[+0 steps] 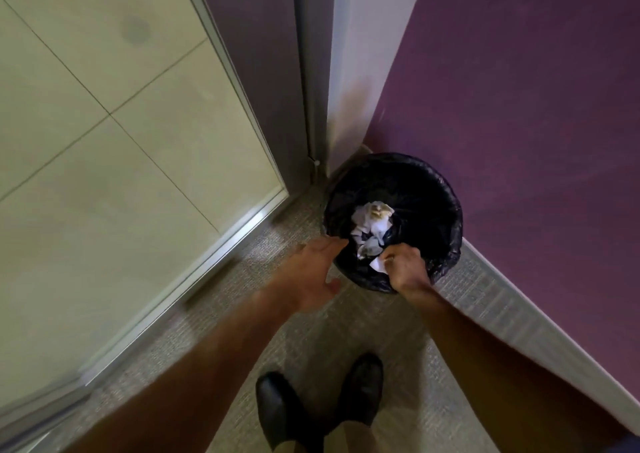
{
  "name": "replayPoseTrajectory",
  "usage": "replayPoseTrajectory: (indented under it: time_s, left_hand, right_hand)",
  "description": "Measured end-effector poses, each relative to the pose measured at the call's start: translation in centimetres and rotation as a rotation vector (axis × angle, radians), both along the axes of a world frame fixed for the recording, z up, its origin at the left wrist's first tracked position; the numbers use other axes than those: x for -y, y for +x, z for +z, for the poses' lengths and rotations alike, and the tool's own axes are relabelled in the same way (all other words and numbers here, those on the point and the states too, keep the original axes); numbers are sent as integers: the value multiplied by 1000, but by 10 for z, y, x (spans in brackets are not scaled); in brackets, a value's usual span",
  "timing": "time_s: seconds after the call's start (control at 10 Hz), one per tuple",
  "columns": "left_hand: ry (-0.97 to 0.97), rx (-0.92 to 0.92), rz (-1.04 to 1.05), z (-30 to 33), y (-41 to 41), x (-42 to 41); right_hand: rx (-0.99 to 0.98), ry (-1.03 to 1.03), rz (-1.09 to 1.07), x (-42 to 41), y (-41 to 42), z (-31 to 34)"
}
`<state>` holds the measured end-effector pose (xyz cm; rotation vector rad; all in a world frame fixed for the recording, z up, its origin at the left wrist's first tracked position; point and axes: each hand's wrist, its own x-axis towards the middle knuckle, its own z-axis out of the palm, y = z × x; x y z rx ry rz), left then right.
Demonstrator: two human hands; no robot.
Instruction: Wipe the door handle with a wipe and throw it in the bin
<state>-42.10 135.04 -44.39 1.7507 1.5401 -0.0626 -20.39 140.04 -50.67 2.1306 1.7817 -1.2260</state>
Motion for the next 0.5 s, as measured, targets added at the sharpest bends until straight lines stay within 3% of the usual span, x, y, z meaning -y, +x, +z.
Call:
replayPoseTrajectory:
  time_s: [0.1, 0.3, 0.5]
  left_hand:
    - [37, -5, -31, -27, 7, 0]
    - [46, -6, -25, -33, 14, -3]
    - [15, 36, 59, 23, 6, 12]
  right_hand:
    - [46, 29, 83, -3, 0, -24]
    - [56, 36, 18, -5, -2, -28]
    - [-146, 47, -192, 24, 3, 47]
